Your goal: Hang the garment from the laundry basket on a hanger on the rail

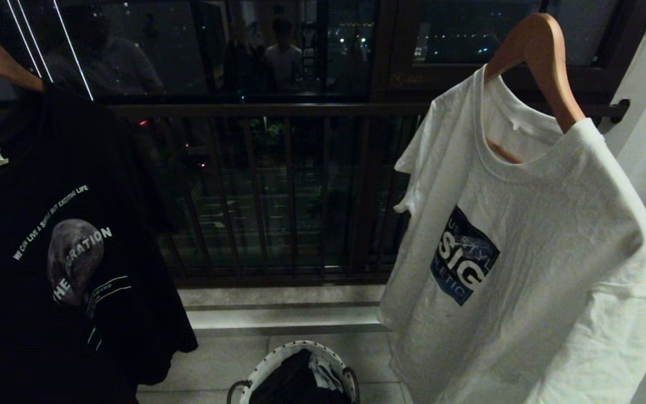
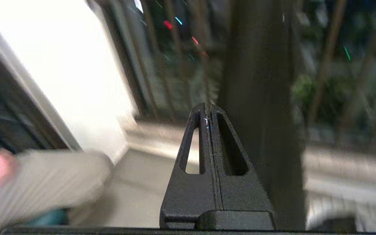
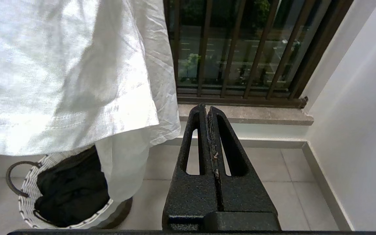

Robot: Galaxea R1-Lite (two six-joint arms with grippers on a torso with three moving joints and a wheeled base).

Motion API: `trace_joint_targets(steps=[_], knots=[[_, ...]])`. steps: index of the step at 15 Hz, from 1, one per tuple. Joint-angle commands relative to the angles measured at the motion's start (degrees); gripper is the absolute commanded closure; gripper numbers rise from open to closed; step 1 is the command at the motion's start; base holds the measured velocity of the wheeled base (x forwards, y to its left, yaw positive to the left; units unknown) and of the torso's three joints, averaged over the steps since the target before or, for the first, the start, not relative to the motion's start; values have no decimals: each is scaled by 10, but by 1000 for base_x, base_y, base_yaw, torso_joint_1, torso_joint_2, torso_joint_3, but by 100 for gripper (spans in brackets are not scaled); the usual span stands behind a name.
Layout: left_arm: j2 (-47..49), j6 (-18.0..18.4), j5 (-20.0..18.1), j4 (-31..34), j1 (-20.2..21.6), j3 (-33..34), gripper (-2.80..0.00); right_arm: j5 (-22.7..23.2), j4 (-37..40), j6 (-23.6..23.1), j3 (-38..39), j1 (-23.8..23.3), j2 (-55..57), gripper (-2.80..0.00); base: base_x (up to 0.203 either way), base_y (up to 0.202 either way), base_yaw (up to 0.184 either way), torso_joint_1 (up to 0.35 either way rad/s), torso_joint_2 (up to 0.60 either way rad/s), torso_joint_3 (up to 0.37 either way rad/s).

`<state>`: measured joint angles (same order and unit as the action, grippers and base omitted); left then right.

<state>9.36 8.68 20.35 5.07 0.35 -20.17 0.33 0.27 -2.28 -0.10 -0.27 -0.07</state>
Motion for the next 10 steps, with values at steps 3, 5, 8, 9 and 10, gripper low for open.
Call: trace_joint_targets(steps=[3, 5, 8, 9, 10], knots=[[-89, -3, -90, 1, 0, 143, 0, 0, 0, 0, 0, 0, 0, 0, 0, 0, 0, 0, 0, 0], [-94, -19, -154, 3, 0, 160, 0, 0, -1, 0, 0, 0, 0, 0, 0, 0, 0, 0, 0, 0], [-94, -17, -212, 5, 0, 177, 0, 0, -2, 0, 1, 0, 0, 0, 0, 0, 0, 0, 0, 0], [-94, -18, -221, 2, 0, 181, 0, 0, -2, 0, 1, 0, 0, 0, 0, 0, 0, 0, 0, 0], [-94, -22, -221, 2, 0, 181, 0, 0, -2, 0, 1, 0, 0, 0, 0, 0, 0, 0, 0, 0]])
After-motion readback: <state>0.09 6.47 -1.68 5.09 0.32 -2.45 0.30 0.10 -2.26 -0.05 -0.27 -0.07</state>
